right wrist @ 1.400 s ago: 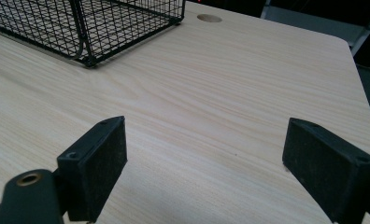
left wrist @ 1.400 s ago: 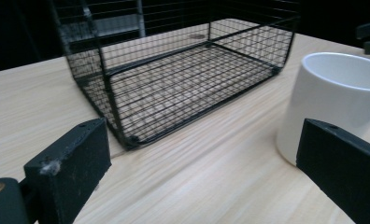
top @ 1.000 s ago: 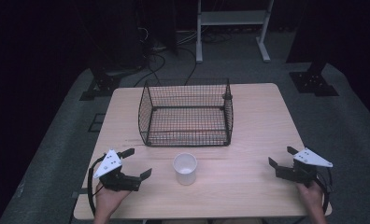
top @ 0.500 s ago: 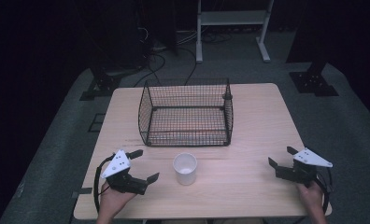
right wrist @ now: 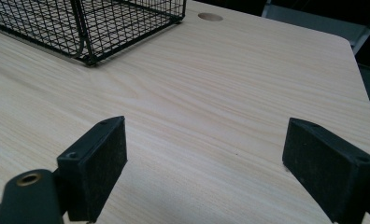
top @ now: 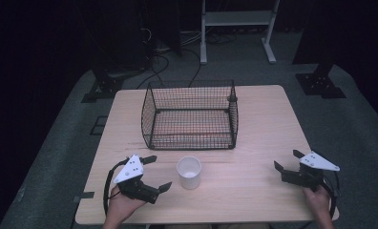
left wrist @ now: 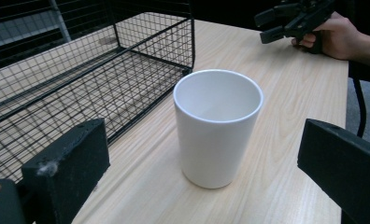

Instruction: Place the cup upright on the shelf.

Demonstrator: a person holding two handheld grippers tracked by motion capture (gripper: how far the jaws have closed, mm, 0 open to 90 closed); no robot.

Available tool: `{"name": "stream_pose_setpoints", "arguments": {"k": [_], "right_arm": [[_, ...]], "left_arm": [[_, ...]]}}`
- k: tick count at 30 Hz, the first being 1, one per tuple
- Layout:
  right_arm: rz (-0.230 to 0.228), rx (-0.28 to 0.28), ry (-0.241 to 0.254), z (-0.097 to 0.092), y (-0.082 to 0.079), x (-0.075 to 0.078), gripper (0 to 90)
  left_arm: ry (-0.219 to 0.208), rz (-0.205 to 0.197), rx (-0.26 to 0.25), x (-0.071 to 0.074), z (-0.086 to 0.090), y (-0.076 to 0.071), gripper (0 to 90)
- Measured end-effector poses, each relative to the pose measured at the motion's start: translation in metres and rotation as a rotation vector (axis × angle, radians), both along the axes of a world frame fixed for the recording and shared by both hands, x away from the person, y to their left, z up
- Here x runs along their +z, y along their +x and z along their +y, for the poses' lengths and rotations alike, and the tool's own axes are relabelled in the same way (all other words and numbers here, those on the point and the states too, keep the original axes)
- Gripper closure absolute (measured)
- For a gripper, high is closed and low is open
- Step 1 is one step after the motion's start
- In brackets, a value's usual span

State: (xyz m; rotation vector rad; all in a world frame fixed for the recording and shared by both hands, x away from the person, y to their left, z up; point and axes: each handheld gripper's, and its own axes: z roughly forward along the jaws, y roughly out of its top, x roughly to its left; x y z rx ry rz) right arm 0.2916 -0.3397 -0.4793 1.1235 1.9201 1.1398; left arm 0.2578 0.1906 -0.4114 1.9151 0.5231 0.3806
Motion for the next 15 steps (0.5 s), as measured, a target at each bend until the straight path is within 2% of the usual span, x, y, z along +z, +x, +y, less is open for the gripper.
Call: {"name": "stream_pose_setpoints", "arguments": {"k": [9, 10, 15], "right_arm": [[0.000, 0.000, -0.001, 0.000, 0.000, 0.000, 13.1], [0.000, 0.000, -0.001, 0.000, 0.000, 0.000, 13.1], [0.000, 0.000, 0.000, 0.000, 0.000, 0.000, 13.1]], "left_arm": [[0.022, 0.016, -0.028, -0.002, -0.009, 0.001, 1.4], [0.033, 0.030, -0.040, -0.003, -0.012, 0.003, 1.5], [0.061, 0.041, -0.056, -0.005, -0.019, 0.005, 1.5]]}}
